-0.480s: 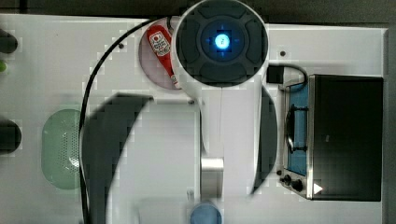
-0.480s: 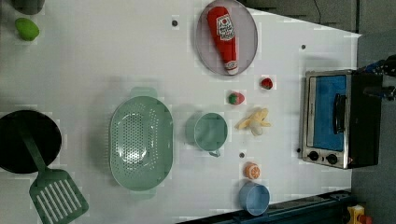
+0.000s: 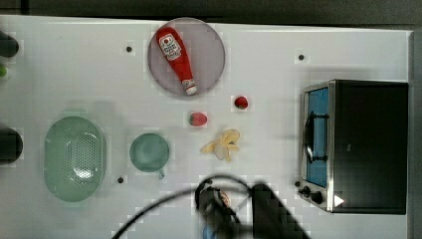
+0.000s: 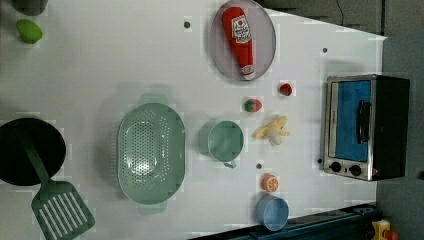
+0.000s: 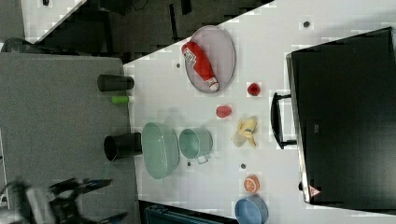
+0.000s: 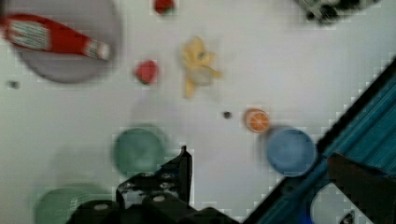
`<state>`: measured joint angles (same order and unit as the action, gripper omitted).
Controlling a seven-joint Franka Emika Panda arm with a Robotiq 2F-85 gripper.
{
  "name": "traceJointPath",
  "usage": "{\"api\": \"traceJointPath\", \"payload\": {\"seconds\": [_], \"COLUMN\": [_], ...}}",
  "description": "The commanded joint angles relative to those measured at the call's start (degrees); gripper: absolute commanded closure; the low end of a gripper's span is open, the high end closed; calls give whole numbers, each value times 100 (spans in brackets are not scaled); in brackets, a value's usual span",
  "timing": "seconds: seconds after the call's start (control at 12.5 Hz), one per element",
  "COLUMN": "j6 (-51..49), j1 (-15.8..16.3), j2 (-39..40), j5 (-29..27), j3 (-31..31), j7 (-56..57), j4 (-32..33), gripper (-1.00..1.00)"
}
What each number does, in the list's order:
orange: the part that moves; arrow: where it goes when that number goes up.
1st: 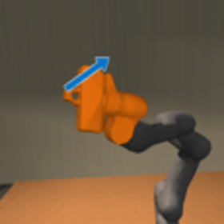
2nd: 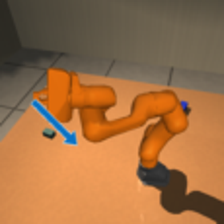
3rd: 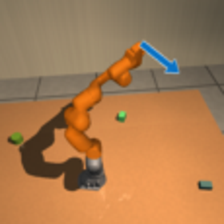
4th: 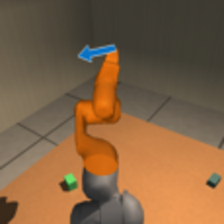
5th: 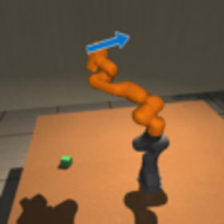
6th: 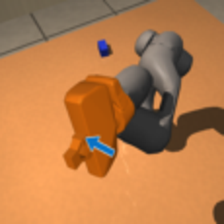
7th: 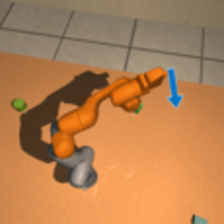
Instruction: Pick banana from table and place on oven.
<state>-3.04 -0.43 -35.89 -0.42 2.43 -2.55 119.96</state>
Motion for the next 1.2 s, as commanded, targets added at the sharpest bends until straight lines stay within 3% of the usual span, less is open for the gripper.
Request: {"api": "traceJointPath", "payload": {"seconds": [0.08, 0.48, 1.2], "j6": [191, 1249, 4492], "j1": [-18, -14, -38], "j2": [426, 1369, 3235], "j5": [13, 13, 13], "j3": [-39, -60, 41], "j7": [-222, -222, -222], "j4": [164, 600, 1808], "gripper": [-100, -100, -100]}}
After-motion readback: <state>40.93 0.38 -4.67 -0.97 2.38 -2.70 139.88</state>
